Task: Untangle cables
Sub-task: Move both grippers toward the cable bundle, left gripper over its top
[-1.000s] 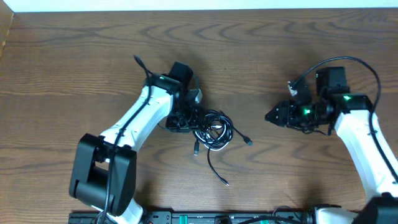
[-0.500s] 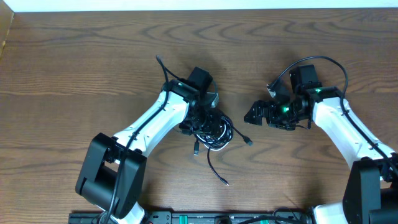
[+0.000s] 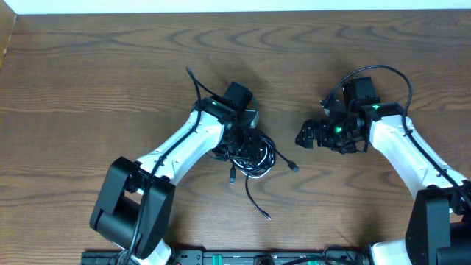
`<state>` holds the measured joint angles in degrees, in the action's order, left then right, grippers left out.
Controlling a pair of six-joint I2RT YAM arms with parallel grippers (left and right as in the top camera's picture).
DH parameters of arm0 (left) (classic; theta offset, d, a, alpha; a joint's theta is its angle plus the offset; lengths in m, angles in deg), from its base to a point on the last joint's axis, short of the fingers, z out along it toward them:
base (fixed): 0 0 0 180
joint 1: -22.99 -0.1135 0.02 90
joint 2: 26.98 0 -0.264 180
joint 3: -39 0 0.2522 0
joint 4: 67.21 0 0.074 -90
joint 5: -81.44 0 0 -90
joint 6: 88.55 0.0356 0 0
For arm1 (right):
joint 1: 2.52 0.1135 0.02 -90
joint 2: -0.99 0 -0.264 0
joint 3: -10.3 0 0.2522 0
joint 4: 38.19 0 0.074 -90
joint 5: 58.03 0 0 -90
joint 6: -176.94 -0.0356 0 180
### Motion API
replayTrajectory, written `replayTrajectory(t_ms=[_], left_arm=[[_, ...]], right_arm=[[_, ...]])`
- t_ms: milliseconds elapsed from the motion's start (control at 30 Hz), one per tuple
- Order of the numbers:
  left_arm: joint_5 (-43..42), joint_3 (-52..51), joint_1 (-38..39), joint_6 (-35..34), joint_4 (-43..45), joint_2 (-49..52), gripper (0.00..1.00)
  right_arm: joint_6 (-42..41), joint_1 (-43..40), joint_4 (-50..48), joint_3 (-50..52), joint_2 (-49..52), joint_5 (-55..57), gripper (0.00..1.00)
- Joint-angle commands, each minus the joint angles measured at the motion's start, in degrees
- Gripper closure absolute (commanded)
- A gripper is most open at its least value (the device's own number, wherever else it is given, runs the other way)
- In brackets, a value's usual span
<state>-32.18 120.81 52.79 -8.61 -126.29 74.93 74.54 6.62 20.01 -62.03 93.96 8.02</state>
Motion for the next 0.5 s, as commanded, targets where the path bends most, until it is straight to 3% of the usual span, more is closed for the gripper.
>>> replayTrajectory(t_ms=[0,467], left_arm=[[0.98,-0.35,0.17,1.01,-0.63,0.85,0.35],[2.34,-0.35,0.17,1.01,-0.37,0.85,0.35]], right_arm=[[0.02,0.33,-0.09,-0.57,0.04,3.17,0.01],[0.02,0.33,-0.09,-0.57,0.04,3.19,0.01]])
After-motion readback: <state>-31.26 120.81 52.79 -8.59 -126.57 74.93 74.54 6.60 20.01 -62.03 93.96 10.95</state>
